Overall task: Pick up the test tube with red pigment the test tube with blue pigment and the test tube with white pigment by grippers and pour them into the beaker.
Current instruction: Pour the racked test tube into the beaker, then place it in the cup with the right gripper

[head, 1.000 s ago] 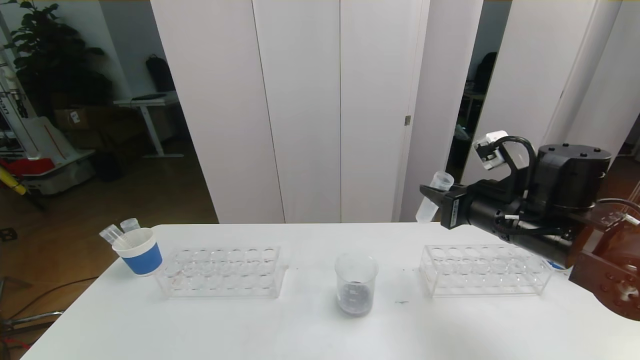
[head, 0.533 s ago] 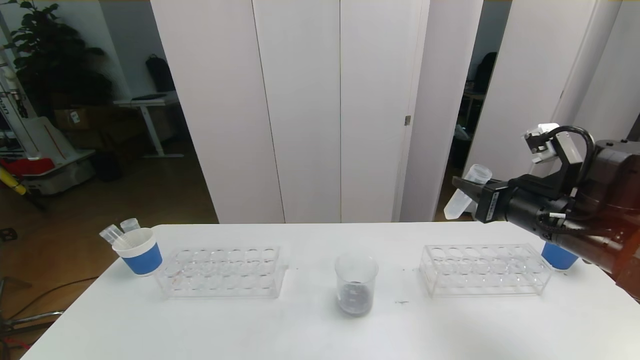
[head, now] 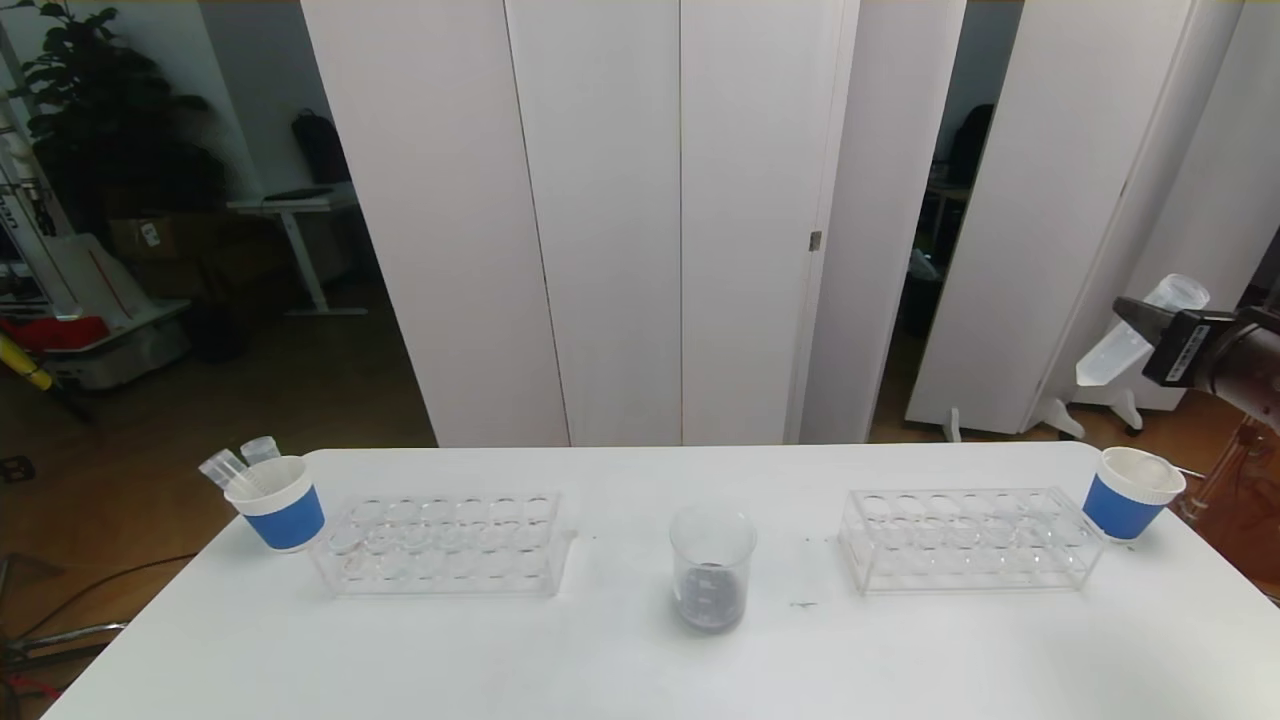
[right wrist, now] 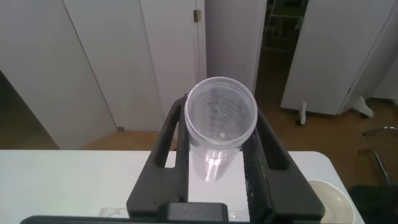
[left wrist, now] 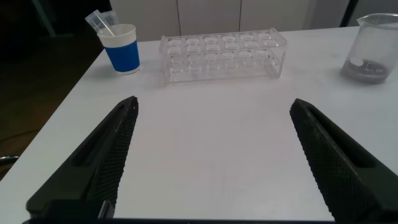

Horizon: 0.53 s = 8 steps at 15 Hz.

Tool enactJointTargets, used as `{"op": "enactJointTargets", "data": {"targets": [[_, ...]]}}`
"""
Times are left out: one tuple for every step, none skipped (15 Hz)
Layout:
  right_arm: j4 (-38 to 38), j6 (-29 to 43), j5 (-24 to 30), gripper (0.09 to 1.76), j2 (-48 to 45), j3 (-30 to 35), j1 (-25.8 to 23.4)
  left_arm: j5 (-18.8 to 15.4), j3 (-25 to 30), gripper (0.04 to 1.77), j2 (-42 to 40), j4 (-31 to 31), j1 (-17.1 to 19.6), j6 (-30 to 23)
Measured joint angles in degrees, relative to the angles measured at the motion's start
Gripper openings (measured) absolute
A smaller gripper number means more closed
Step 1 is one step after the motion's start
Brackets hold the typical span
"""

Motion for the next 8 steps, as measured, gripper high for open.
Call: {"op": "enactJointTargets", "data": {"targets": [[-0.1, 0.0, 0.7, 0.57, -0.3, -0.2, -2.8, 0.0, 0.0, 1.74, 0.0, 0.0, 0.0, 0.0], [-0.1, 0.0, 1.8, 0.57, -0.4, -0.4, -6.1, 0.0, 0.0, 1.74, 0.0, 0.0, 0.0, 0.0], [-0.5, 0.0, 3.1, 0.57, -0.4, -0.5, -9.2, 0.0, 0.0, 1.74, 0.0, 0.0, 0.0, 0.0], [-1.4, 0.1, 4.4, 0.57, -0.1, -0.7, -12.3, 0.0, 0.0, 1.74, 0.0, 0.0, 0.0, 0.0], [-2.9, 0.3, 5.9, 0.57, 0.5, -0.8, -15.4, 0.0, 0.0, 1.74, 0.0, 0.0, 0.0, 0.0], [-4.3, 0.3, 7.1, 0.57, 1.3, -0.9, -18.1, 0.0, 0.0, 1.74, 0.0, 0.0, 0.0, 0.0], [-5.8, 0.5, 8.1, 0.57, 2.5, -1.1, -20.6, 0.0, 0.0, 1.74, 0.0, 0.0, 0.0, 0.0], [-7.1, 1.0, 8.6, 0.57, 3.7, -1.3, -22.6, 0.0, 0.0, 1.74, 0.0, 0.0, 0.0, 0.0]]}}
